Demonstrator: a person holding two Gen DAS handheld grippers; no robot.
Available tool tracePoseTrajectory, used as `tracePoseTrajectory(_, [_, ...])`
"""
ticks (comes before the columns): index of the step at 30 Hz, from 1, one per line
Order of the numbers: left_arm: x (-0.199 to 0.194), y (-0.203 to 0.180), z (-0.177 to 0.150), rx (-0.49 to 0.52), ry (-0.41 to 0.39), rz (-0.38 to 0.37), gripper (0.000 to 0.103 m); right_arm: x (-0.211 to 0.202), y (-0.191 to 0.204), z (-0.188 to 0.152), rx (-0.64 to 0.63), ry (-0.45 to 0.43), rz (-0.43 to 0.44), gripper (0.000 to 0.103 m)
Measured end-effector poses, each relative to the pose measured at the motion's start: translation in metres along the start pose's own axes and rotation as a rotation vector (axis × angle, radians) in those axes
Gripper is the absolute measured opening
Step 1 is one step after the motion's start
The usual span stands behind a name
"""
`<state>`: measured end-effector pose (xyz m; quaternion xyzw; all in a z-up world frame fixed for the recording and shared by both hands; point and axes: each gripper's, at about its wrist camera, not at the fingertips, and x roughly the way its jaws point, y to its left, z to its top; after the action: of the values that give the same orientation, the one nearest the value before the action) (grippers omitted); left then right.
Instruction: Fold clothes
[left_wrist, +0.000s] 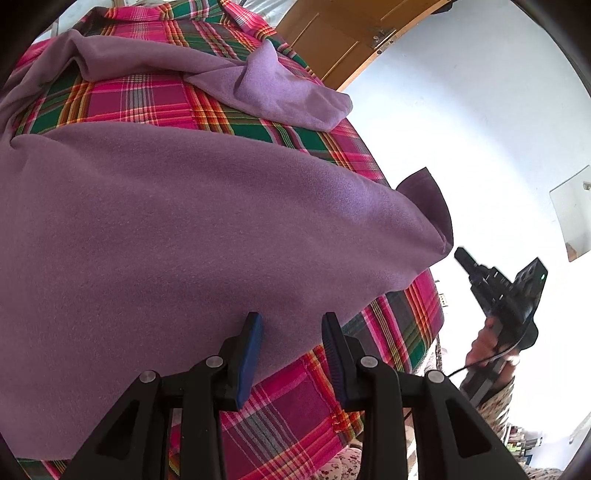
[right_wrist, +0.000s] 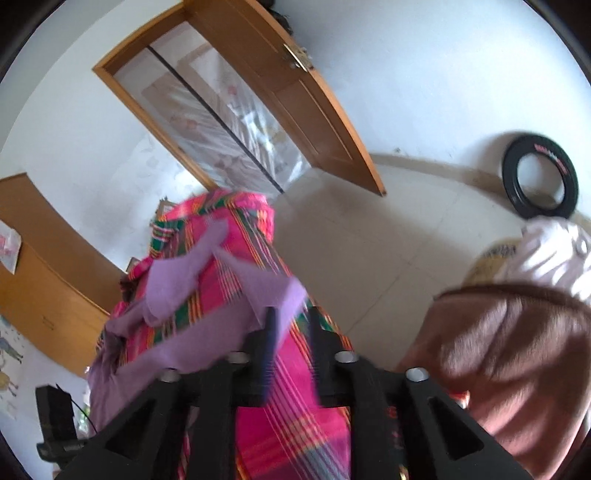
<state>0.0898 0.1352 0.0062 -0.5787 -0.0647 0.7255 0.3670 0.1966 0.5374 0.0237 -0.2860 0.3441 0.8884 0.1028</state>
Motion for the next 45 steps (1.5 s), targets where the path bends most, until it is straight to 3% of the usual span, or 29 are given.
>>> tracePoseTrajectory(1, [0.000,0.000,0.000,-0.001,0.000,-0.001,0.033,0.002,0.004,0.008,-0.020,-0.001,0.011,0.040])
tracePoseTrajectory(6, [-0.001,0.002,0.001,-0.006,0.001,-0.006,0.033,0.029,0.039,0.034,-0.192,0.056,-0.004,0.044])
tracePoseTrajectory(15, [-0.001,0.003,0.003,-0.003,0.003,-0.004,0.034,0.076,0.059,0.038,-0.341,0.183,-0.069,0.043])
tracePoseTrajectory(18, [0.000,0.002,0.003,-0.003,0.001,0.000,0.034,0.080,0.058,0.041,-0.336,0.193,-0.099,0.003])
tracePoseTrajectory(22, [0.001,0.002,0.003,-0.005,-0.001,0.003,0.033,0.068,0.052,0.053,-0.286,0.111,-0.073,0.003])
tracePoseTrajectory(27, [0.001,0.002,0.002,-0.011,-0.004,0.006,0.034,0.038,0.023,0.066,-0.133,-0.050,-0.060,0.003])
tracePoseTrajectory(30, [0.002,0.001,0.002,-0.014,-0.006,0.009,0.034,0.028,0.003,0.064,-0.045,-0.089,-0.034,0.003])
tracePoseTrajectory(38, [0.001,0.001,0.002,-0.017,-0.007,0.003,0.034,0.057,-0.053,0.029,0.170,0.030,-0.083,0.003])
tracePoseTrajectory(45, [-0.013,0.012,-0.004,-0.047,-0.023,-0.032,0.034,0.074,-0.066,0.019,0.218,0.082,-0.150,0.004])
